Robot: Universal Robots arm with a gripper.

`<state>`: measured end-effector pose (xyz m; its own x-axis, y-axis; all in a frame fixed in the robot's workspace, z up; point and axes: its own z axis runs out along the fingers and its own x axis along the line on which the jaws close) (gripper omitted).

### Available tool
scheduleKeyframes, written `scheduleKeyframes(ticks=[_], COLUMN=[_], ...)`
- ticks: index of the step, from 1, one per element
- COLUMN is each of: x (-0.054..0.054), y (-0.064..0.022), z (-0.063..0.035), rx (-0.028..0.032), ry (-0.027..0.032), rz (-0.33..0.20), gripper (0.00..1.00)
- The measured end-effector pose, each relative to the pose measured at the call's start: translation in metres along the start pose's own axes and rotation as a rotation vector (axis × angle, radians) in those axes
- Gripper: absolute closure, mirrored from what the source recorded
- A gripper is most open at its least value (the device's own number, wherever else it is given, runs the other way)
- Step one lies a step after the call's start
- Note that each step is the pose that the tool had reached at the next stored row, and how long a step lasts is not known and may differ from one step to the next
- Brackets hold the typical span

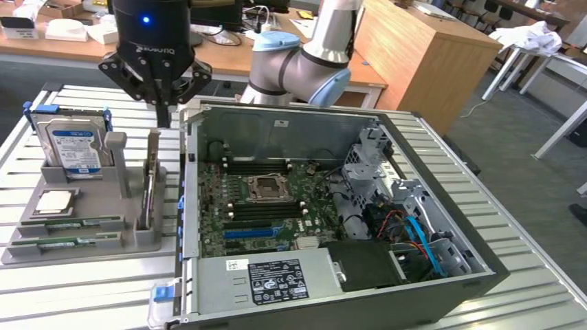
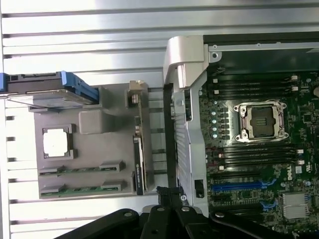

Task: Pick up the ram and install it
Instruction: 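Reach for the ram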

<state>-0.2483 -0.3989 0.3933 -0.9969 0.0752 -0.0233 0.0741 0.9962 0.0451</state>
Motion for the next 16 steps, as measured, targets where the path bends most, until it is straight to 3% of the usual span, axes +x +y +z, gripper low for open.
scheduleKeyframes(ticks=[16], x=[0.032], y=[-0.0023], z=[-0.0008], rx=[0.0], ry=[0.0], rz=[0.0], gripper=[0.9])
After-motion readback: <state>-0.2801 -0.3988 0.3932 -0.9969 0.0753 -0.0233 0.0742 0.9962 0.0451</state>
